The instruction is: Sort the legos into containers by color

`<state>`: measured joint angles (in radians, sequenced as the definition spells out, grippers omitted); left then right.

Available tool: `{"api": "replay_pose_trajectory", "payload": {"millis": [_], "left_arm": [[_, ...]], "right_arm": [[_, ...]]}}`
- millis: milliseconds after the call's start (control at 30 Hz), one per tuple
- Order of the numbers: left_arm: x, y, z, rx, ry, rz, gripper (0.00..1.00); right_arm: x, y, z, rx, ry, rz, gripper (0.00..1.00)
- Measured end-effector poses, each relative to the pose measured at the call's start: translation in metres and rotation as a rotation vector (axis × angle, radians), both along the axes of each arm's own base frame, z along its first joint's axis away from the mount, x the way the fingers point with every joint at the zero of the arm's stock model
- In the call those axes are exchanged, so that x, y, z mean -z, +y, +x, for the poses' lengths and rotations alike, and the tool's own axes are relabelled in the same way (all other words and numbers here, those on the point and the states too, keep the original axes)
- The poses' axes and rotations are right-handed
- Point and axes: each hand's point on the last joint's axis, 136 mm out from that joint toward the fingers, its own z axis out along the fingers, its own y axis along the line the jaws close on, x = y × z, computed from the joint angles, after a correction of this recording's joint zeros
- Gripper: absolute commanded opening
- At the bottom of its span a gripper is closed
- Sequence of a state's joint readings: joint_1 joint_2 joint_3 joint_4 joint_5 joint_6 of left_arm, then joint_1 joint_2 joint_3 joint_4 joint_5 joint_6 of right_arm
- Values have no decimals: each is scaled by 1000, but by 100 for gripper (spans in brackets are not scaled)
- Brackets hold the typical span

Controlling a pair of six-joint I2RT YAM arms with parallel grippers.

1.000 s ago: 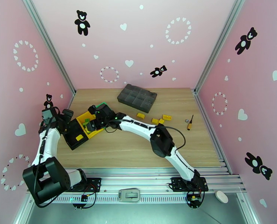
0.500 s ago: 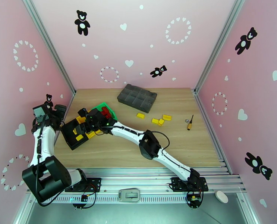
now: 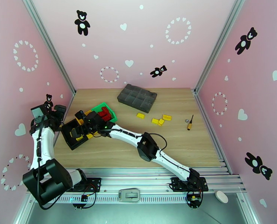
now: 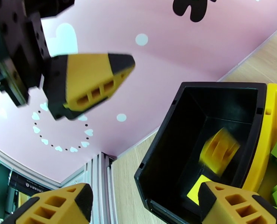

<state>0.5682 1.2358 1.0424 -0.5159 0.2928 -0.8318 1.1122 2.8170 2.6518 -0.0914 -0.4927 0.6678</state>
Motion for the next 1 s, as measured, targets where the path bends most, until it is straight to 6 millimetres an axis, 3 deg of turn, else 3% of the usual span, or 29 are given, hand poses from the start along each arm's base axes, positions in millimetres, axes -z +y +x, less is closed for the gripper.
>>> {"api": "replay_pose_trajectory", "payload": {"millis": [200,367,533,633,733,867,1000], "left_arm": [[-2,-10,1,49,-29,-16,98],[6,-25,-3,87,-25,-21,98],[6,-71,12,233,-20,14,96],[8,-110,20,341,-9,49,95],[11,-156,25,460,5,92,93],[31,-222,30,626,47,154,91],[71,-300,25,816,141,228,89]], "right_arm": [[15,-26,-2,15,-61,-140,76],[-9,-65,-9,42,-138,-214,75],[-43,-110,1,141,-236,-274,71],[-45,-150,19,231,-244,-346,71],[-19,-217,53,363,-207,-473,71],[34,-326,94,562,-106,-674,75],[68,-415,101,709,-6,-826,77]]}}
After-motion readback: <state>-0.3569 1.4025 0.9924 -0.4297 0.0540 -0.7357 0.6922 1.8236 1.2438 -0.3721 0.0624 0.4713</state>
